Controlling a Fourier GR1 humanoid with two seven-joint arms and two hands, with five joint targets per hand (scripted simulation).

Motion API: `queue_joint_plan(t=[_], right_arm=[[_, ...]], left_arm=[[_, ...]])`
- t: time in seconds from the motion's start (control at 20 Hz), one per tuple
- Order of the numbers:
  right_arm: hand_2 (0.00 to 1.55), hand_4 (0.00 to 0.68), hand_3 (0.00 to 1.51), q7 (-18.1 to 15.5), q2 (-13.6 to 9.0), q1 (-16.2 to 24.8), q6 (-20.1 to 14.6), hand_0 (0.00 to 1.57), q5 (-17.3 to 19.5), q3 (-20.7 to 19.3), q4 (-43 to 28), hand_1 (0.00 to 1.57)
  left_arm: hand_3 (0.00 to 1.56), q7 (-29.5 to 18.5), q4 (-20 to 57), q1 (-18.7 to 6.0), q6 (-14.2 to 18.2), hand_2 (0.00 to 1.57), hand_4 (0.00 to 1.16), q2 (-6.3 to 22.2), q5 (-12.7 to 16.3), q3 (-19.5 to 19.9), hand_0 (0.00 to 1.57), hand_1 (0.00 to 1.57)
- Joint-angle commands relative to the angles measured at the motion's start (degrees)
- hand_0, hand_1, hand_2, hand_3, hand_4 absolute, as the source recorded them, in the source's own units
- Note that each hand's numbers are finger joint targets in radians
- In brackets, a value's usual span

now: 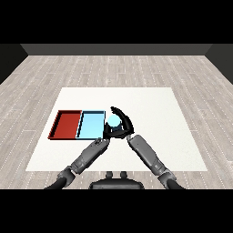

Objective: Pick the blue can and put it in the blue box

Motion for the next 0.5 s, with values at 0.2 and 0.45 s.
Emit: queue_joint_plan(t=[0.2,0.45], right_arm=[[0.0,0.0,0.0,3.7,0.5,0.5,-2.5,0.0,2.0,-3.8,-4.0,0.0],[0.0,0.0,0.0,1.7,-2.1,6.6,4.1,0.0,-7.3,-10.1,-11.6,0.0]], left_arm=[[1.49,-1.0,5.2,-3.6,-3.6,1.57,1.15,-0.5,-1.4,5.6,1.57,1.57],[1.49,-1.3,3.6,-0.3,-2.9,1.57,1.14,-0.5,1.3,4.7,1.57,1.57]])
